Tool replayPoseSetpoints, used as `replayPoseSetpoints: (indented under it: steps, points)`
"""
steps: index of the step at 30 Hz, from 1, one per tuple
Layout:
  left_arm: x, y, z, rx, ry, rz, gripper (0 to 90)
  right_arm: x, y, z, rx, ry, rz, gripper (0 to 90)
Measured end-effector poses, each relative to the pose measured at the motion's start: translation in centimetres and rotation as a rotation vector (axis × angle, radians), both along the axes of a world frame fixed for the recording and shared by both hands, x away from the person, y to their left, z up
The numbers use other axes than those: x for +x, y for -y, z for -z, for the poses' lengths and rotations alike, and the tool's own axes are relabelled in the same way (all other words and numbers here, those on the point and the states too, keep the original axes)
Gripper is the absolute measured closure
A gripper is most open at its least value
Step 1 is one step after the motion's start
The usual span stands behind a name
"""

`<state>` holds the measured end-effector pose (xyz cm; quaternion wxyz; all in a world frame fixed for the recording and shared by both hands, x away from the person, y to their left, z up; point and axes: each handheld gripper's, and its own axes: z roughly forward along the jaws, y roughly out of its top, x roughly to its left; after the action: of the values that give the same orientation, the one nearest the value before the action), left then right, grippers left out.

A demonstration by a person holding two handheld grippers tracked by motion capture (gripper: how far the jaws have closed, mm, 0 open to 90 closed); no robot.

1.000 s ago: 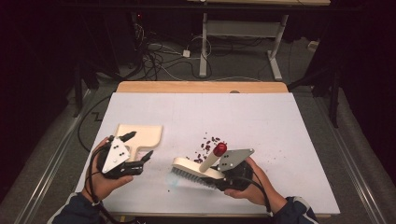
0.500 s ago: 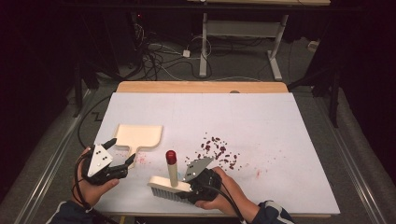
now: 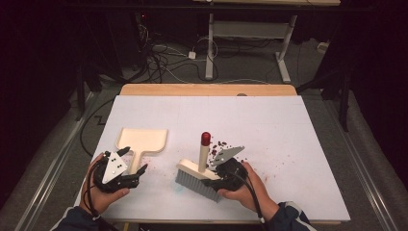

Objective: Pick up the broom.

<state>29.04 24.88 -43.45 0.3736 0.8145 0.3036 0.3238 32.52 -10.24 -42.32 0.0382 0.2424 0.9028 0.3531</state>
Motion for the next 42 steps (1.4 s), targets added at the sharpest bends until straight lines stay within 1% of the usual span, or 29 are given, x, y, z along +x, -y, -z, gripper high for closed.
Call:
replayPoseSetpoints:
  steps: [1, 2, 4, 5, 6, 8, 10, 12, 13, 14, 15, 18, 19, 20, 23, 25, 27, 29, 32, 35, 37, 38, 40, 42]
  points:
    - [-0.1, 0.3, 0.1, 0.01, -0.016, 0.008, 21.3, 0.1, 0.5, -0.1, -0.003, 0.013, 0.021, 68.0]
    - [-0.1, 0.4, 0.2, 0.022, -0.018, 0.012, 21.3, 0.2, 1.0, -0.1, -0.003, 0.02, 0.048, 68.0]
    - [-0.1, 0.7, 0.3, 0.048, -0.022, 0.021, 21.3, 0.6, 2.0, -0.1, 0.001, 0.015, 0.077, 68.0]
    - [-0.1, 0.7, 0.3, 0.048, -0.022, 0.021, 21.2, 0.7, 2.4, -0.1, 0.002, 0.018, 0.095, 68.0]
    - [-0.1, 1.0, 0.5, 0.06, -0.023, 0.03, 21.2, 0.8, 2.9, -0.1, -0.003, 0.02, 0.104, 68.0]
    - [-0.2, 1.1, 0.5, 0.063, -0.022, 0.034, 21.2, 1.1, 3.6, -0.1, 0.003, 0.017, 0.121, 68.0]
    - [-0.2, 1.3, 0.6, 0.058, -0.023, 0.046, 21.1, 1.4, 4.0, -0.3, -0.002, 0.033, 0.141, 68.1]
    - [-0.2, 1.3, 0.6, 0.052, -0.024, 0.047, 21.0, 1.6, 4.3, -0.5, 0.0, 0.052, 0.162, 68.2]
    - [-0.2, 1.3, 0.6, 0.052, -0.026, 0.047, 21.2, 1.7, 4.4, -0.5, 0.001, 0.064, 0.161, 68.2]
    - [-0.1, 1.3, 0.6, 0.049, -0.03, 0.05, 21.2, 1.7, 4.5, -0.6, 0.003, 0.066, 0.163, 68.2]
    - [-0.1, 1.3, 0.6, 0.045, -0.036, 0.053, 21.2, 1.7, 4.6, -0.6, 0.007, 0.069, 0.163, 68.2]
    - [-0.1, 1.3, 0.6, 0.045, -0.033, 0.052, 21.2, 1.8, 4.6, -0.8, 0.03, 0.078, 0.17, 68.2]
    - [-0.1, 1.2, 0.6, 0.042, -0.033, 0.052, 21.2, 1.8, 4.6, -0.8, 0.03, 0.078, 0.17, 68.2]
    - [-0.1, 1.2, 0.6, 0.041, -0.033, 0.052, 21.2, 1.7, 4.7, -1.2, 0.053, 0.088, 0.175, 68.2]
    - [0.0, 1.2, 0.7, 0.039, -0.043, 0.047, 21.3, 1.4, 4.5, -1.7, 0.094, 0.122, 0.194, 68.2]
    - [0.0, 1.1, 0.6, 0.037, -0.041, 0.044, 21.3, 1.3, 4.1, -1.7, 0.123, 0.13, 0.202, 68.2]
    - [0.0, 1.0, 0.6, 0.03, -0.043, 0.042, 21.3, 1.3, 3.4, -1.7, 0.144, 0.12, 0.2, 68.2]
    - [0.0, 1.0, 0.6, 0.031, -0.045, 0.041, 21.3, 1.1, 2.4, -1.5, 0.163, 0.1, 0.176, 68.2]
    - [-0.1, 1.1, 0.6, 0.034, -0.047, 0.047, 21.4, 0.4, 0.8, -1.0, 0.157, 0.096, 0.143, 68.1]
    - [-0.1, 1.1, 0.6, 0.032, -0.045, 0.05, 21.4, 0.4, -0.4, 0.0, 0.164, 0.056, 0.134, 68.2]
    - [0.0, 1.1, 0.6, 0.032, -0.047, 0.051, 21.4, 0.6, -0.8, 0.7, 0.145, 0.047, 0.141, 68.2]
    - [0.0, 1.1, 0.6, 0.032, -0.049, 0.051, 21.3, 0.8, -0.9, 0.9, 0.142, 0.052, 0.148, 68.2]
    - [0.0, 1.1, 0.7, 0.034, -0.052, 0.056, 21.3, 1.2, -0.5, 1.0, 0.129, 0.069, 0.174, 68.2]
    - [0.0, 1.2, 0.7, 0.036, -0.055, 0.059, 21.3, 1.7, 0.2, 1.1, 0.132, 0.064, 0.211, 68.1]
